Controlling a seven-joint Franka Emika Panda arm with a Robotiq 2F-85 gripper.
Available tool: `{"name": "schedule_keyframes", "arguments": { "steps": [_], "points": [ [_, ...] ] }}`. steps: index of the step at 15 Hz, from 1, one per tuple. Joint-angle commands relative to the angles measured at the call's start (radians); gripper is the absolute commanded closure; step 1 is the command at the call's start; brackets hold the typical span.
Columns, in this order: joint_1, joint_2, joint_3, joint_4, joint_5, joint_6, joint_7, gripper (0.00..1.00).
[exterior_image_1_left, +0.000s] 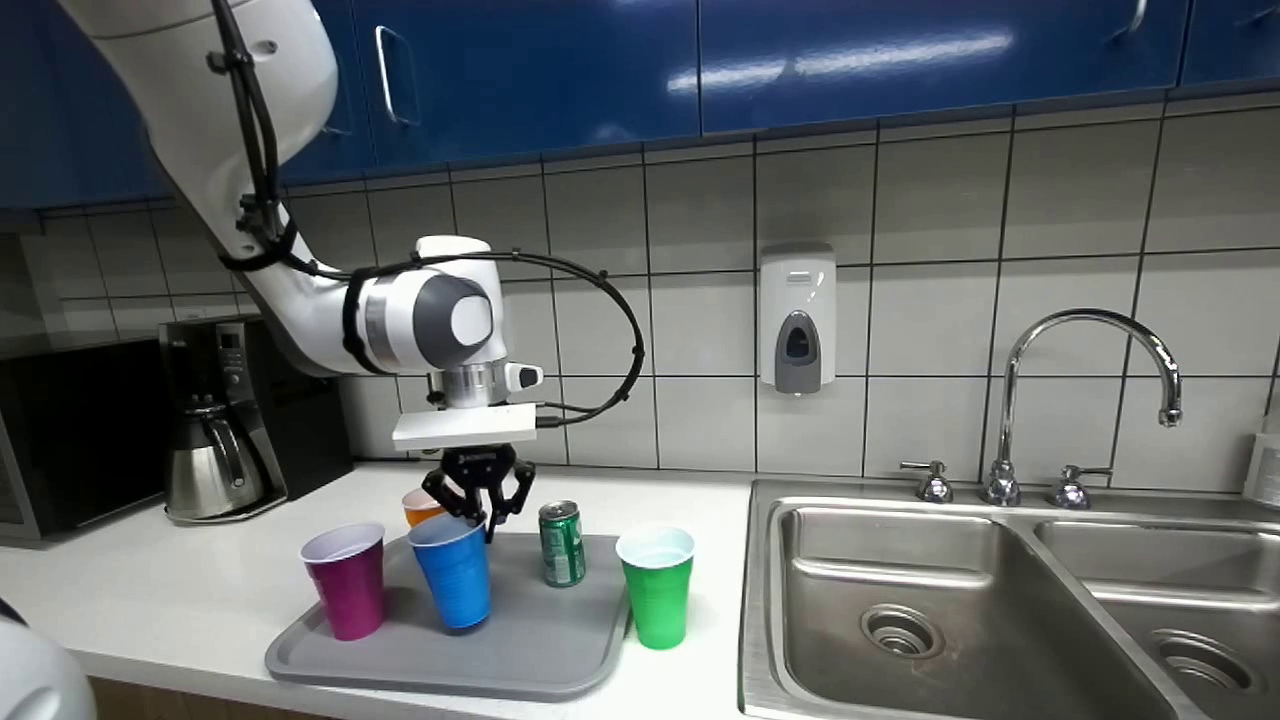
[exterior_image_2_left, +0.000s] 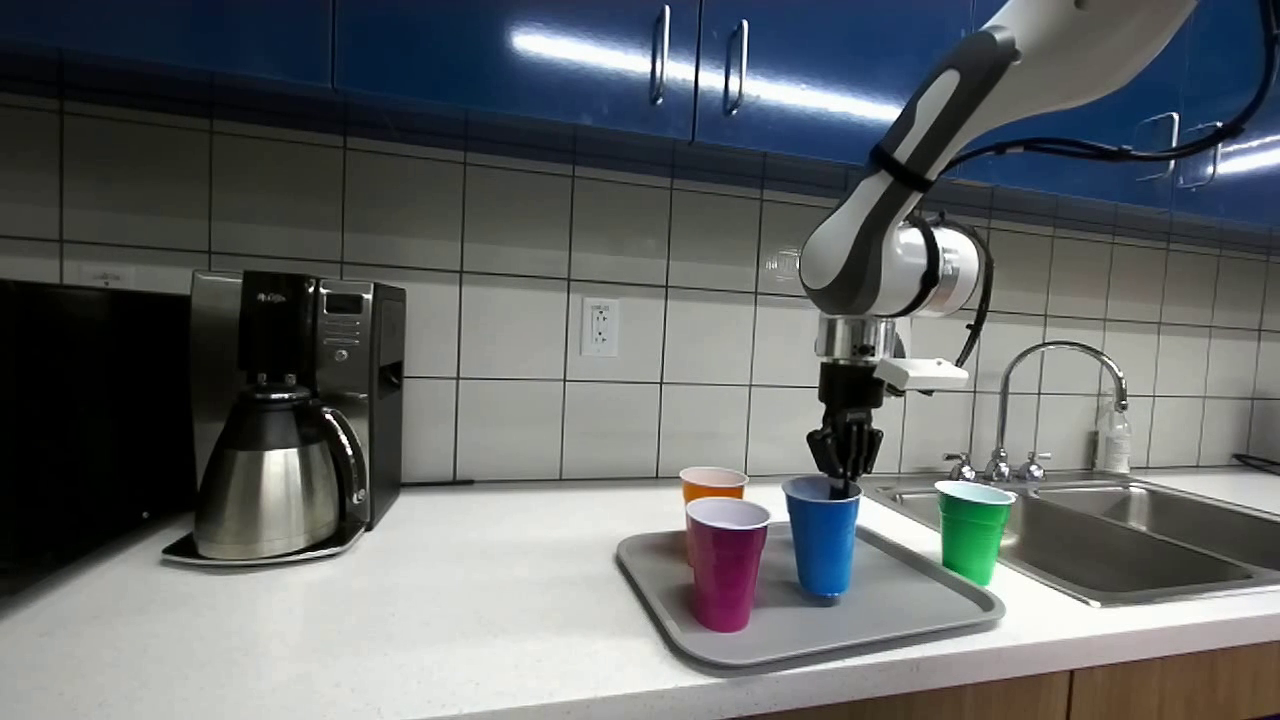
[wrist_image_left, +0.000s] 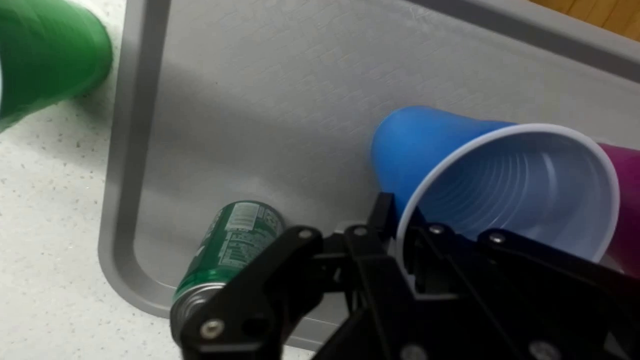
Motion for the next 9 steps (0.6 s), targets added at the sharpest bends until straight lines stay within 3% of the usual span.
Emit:
{"name": "schedule_keyframes", "arguments": {
  "steps": [1,2,4,9],
  "points": [
    [-0.002,0.000,0.023,-0.010,-0.013,0.029,0.019,0.98],
    [0.001,0.002,0.027,-0.009,-0.014,0.032,0.023,0.98],
    [0.004,0.006,0.035,-0.004,-0.020,0.027,0.035,0.68],
    [0.007,0.006,0.047,0.001,-0.023,0.012,0.054,0.33]
  ]
}}
